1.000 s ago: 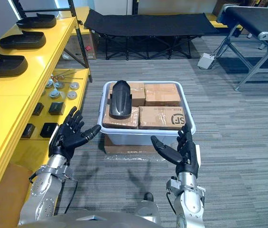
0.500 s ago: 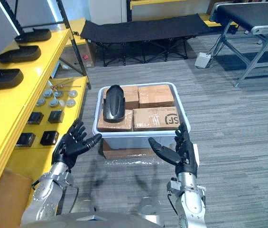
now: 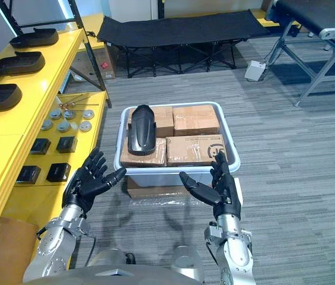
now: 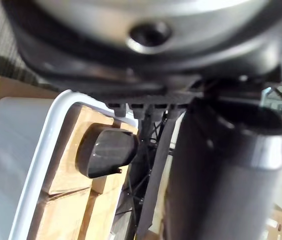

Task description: Walk over and take three plastic housings, then place them on the shelf

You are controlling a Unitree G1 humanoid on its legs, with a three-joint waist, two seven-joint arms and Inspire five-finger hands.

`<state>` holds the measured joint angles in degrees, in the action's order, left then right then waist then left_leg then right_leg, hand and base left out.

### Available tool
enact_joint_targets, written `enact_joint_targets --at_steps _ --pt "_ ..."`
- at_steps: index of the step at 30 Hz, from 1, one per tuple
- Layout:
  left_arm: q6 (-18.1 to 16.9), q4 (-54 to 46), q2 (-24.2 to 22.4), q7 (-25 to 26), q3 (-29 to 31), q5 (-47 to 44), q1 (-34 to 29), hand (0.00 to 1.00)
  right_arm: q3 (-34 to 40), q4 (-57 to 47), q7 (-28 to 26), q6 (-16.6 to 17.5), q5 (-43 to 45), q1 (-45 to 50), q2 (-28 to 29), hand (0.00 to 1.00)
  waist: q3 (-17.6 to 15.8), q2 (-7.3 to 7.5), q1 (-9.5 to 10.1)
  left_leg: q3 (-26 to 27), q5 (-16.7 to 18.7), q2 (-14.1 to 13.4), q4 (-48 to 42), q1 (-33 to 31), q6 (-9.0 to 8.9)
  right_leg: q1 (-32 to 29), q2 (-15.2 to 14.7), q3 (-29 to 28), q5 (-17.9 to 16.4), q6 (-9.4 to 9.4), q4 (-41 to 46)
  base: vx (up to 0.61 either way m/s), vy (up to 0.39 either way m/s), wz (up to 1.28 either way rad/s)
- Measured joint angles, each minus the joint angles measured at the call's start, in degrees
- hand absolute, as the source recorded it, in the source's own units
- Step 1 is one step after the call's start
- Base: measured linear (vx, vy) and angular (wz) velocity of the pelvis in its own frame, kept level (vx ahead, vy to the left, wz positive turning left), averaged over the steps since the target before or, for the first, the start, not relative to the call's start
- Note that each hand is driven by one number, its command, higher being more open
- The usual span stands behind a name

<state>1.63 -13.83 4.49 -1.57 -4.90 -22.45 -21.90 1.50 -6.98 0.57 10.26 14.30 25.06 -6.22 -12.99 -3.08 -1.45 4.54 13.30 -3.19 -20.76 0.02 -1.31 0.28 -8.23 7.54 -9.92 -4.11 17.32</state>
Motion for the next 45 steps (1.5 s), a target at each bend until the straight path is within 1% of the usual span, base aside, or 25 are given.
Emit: enact_joint_targets --at_steps 3,6,9,11,13,15,17,18,19,20,21,22,25,26,27,28,29,30,32,35,38,40,42,43,45 --pt "0.02 -1.52 0.45 -0.94 -0.59 -0.41 0.02 1.0 -2.1 0.03 2.15 -0.01 -1.03 0.38 1.52 1.0 -0.33 2.25 0.79 -1.47 2.45 1.22 -3.32 -1.73 1.01 -0.97 -2.18 1.48 -3.32 -1.93 3.97 -0.01 0.055 0.29" --pt "-0.07 -1.84 1.31 -2.48 -1.31 -0.4 -0.09 1.0 -2.42 0.09 4.01 0.01 -2.23 0.49 2.0 1.0 -0.66 3.44 1.14 -2.7 4.44 1.89 -6.64 -2.16 0.78 -3.77 -4.0 0.32 -3.23 -4.02 13.17 0.05 0.07 0.25" --pt "-0.18 -3.24 2.44 -2.73 -0.98 -0.67 0.44 1.0 -2.64 0.41 3.91 0.02 -2.36 -0.95 2.11 1.0 -0.97 3.7 1.25 -2.67 4.69 0.0 -8.08 -2.84 0.88 -5.78 -3.37 0.32 -1.86 -2.81 14.18 0.06 0.122 -0.01" --pt "-0.18 -3.21 3.37 -2.7 -0.87 -2.18 1.67 1.0 -2.51 0.54 3.78 0.16 -2.65 -1.22 2.08 1.0 -1.15 3.31 1.13 -2.68 4.81 -1.0 -8.11 -2.71 0.91 -5.99 -3.54 -0.73 -2.72 -2.02 11.69 0.03 0.033 -0.11" --pt "-0.51 -3.19 4.39 -2.41 -0.72 -2.75 4.28 1.0 -2.49 0.55 3.18 0.26 -2.66 -1.62 2.12 1.0 -1.38 2.46 1.19 -2.76 5.43 -3.38 -8.01 -2.66 -0.05 -7.13 -3.41 -4.25 -1.77 -3.47 6.93 0.04 -0.03 -0.12" --pt "-0.78 -3.06 5.26 -2.01 -0.74 -4.24 5.74 1.0 -2.41 0.52 2.02 0.58 -2.64 -1.19 2.12 1.0 -0.81 3.52 0.88 -3.05 5.8 -4.1 -7.99 -2.51 -1.28 -7.23 -3.73 -7.14 -0.05 -4.75 2.88 0.06 -0.165 -0.02" --pt "-1.35 -3.01 5.45 -1.51 -0.86 -5.98 6.04 1.0 -2.48 0.43 0.64 0.7 -2.64 0.15 2.13 1.0 0.77 6.22 0.22 -3.71 6.27 -4.25 -7.51 -2.38 -3.83 -5.66 -3.7 -7.34 3.05 -4.55 0.09 0.11 -0.364 0.13" --pt "-1.45 -2.99 5.46 -1.41 -0.89 -6.13 5.96 1.0 -2.48 0.37 0.4 0.71 -2.65 0.37 2.13 1.0 1.23 6.96 0.17 -3.84 6.43 -4.19 -7.32 -2.19 -4.54 -4.83 -3.6 -6.8 3.56 -4.65 -0.68 0.1 -0.357 0.28" --pt "-1.61 -1.07 4.17 -1.16 -1.35 -6.16 6.35 1.0 -1.76 0.4 0.27 0.69 -2.63 -0.1 1.2 1.0 1.27 5.47 -0.52 -5.0 6.54 -6.25 -6.9 -1.49 -6.07 -3.56 -1.98 -5.0 4.64 -5.79 -1.25 0.1 -0.301 0.16" --pt "-1.62 0.23 2.78 -1.01 -2.3 -6.19 5.83 1.0 -0.73 0.13 0.27 0.69 -2.64 -0.34 0.28 1.0 1.92 2.9 -0.86 -5.14 6.35 -8.33 -6.12 -1.42 -7.13 -3.9 0.23 -4.44 4.31 -4.38 -1.31 0.09 -0.263 0.1" --pt "-1.62 0.72 2.31 -1.0 -2.77 -6.21 5.47 1.0 -0.39 0.12 0.26 0.6 -2.65 -0.75 -0.38 1.0 2.11 1.93 -0.83 -5.03 6.03 -9.26 -5.56 -1.45 -7.73 -4.36 1.03 -4.32 3.99 -3.79 -0.86 0.12 -0.261 0.03" --pt "-1.62 2.72 1.72 -1.28 -3.77 -6.48 5.32 1.0 1.12 0.1 -0.05 -0.38 -2.38 -1.83 -1.67 1.0 1.8 0.13 -1.78 -4.24 3.71 -10.68 -5.04 -1.42 -8.15 -5.23 2.17 -3.5 2.84 -2.02 0.97 0.11 -0.216 0.08" --pt "-1.62 3.71 0.52 -1.33 -3.12 -6.48 4.41 1.0 2.56 0.09 -1.4 -1.44 -0.03 -2.3 -3.13 1.0 -0.02 -0.38 -2.04 -3.34 0.63 -12.08 -11.48 -3.25 -5.79 -2.61 3.38 -3.29 2.7 -1.07 -0.4 0.09 -0.193 0.05" --pt "-1.68 3.82 0.26 -1.58 -3.07 -6.45 3.62 1.0 3.84 0.16 -2.06 -1.44 0.87 -1.68 -3.55 1.0 -0.95 0.22 -1.79 -3.37 0.39 -12.45 -14.72 -4.68 -6.52 -0.23 3.56 -2.98 3.21 -0.28 -2.44 0.08 -0.156 0.01" --pt "-1.83 3.81 0.27 -1.64 -3.08 -6.32 2.89 1.0 4.92 0.17 -2.52 -1.39 1.25 -1.25 -3.84 1.0 -0.89 0.13 -1.44 -2.9 1.06 -12.18 -13.94 -4.78 -6.82 0.94 3.5 -2.86 3.79 -0.05 -4.01 0.08 -0.097 -0.05" --pt "-2.55 3.81 0.28 -1.52 -3.08 -6.12 2.39 1.0 6.05 0.21 -2.61 -1.25 1.81 -1.25 -4.49 1.0 -0.74 -0.2 -1.51 -1.43 0.92 -11.28 -10.0 -4.67 -5.93 1.27 3.43 -2.74 4.41 -0.14 -5.56 0.04 -0.028 -0.04" --pt "-3.68 3.81 0.16 -1.46 -3.13 -6.13 2.35 1.0 7.29 0.42 -2.52 -0.89 1.83 -1.28 -5.18 1.0 -0.35 -0.9 -1.85 -0.2 -1.74 -10.1 -3.75 -4.61 -4.04 1.01 3.43 -2.26 4.7 -0.46 -6.08 0.05 0.025 -0.02" --pt "-4.31 3.86 0.23 -1.44 -3.0 -6.16 2.36 1.0 7.57 0.96 -2.25 -0.77 1.81 -1.44 -5.12 1.0 -0.26 -0.7 -1.79 0.09 -2.07 -9.53 -2.25 -4.14 -5.35 0.96 3.21 -2.31 4.81 -0.67 -6.14 0.05 0.054 0.05" --pt "-5.9 3.83 0.52 -1.3 -2.39 -5.97 2.54 1.0 7.34 1.61 -0.76 -0.77 1.68 -1.58 -4.73 1.0 -0.64 0.62 -1.78 0.71 -4.23 -7.07 2.12 -2.45 -5.32 1.41 1.08 -2.34 5.8 -2.16 -7.26 0.05 0.085 0.06" --pt "-6.8 3.83 0.96 0.9 -1.92 -3.61 2.61 1.0 6.24 4.99 1.74 -0.76 1.74 -4.02 -3.35 1.0 -0.98 1.41 -1.08 1.1 -4.53 -5.13 2.94 -2.36 -4.82 2.2 -0.58 -2.22 7.39 -3.44 -9.48 -0.01 0.086 0.05" --pt "-7.95 3.8 1.02 9.23 -1.24 4.77 4.5 1.0 4.5 12.38 6.3 -0.78 -0.54 -9.88 -1.34 1.0 -1.82 2.09 0.07 0.11 -4.39 -3.94 1.89 -2.91 -4.16 3.46 -1.58 -1.24 8.18 -4.11 -10.53 -0.04 0.081 0.17" --pt "-7.96 3.76 1.14 12.29 0.73 7.97 6.72 1.0 4.18 15.48 8.6 -0.82 -0.84 -13.49 -0.78 1.0 -3.65 2.72 1.47 -1.35 -4.17 -3.78 0.58 -4.01 -4.02 4.13 -1.6 0.07 8.36 -4.11 -10.66 -0.11 0.027 0.42" --pt "-7.96 3.21 1.27 13.33 3.28 10.18 8.68 1.0 4.91 16.67 11.03 -0.87 -0.72 -17.82 -0.8 1.0 -5.61 3.5 2.69 -3.41 -4.24 -3.47 -0.5 -6.46 -4.16 3.9 -1.47 2.16 8.92 -3.95 -11.17 -0.15 0.0 0.61" --pt "-7.96 2.11 2.08 13.53 4.98 12.29 9.31 1.0 7.04 17.77 13.25 -0.87 -0.21 -23.93 -1.82 1.0 -7.38 4.46 3.71 -4.98 -5.01 -3.33 -1.05 -9.51 -4.06 2.6 -1.19 3.97 9.88 -3.74 -12.3 -0.14 -0.006 0.49" --pt "-7.73 2.06 3.16 13.5 5.54 12.66 9.79 1.0 8.7 18.91 15.07 -0.91 0.28 -28.72 -4.09 1.0 -8.9 4.78 5.08 -5.83 -5.72 -3.22 -1.27 -11.35 -4.1 1.68 -1.06 4.82 10.55 -3.5 -12.81 -0.11 0.002 0.34"
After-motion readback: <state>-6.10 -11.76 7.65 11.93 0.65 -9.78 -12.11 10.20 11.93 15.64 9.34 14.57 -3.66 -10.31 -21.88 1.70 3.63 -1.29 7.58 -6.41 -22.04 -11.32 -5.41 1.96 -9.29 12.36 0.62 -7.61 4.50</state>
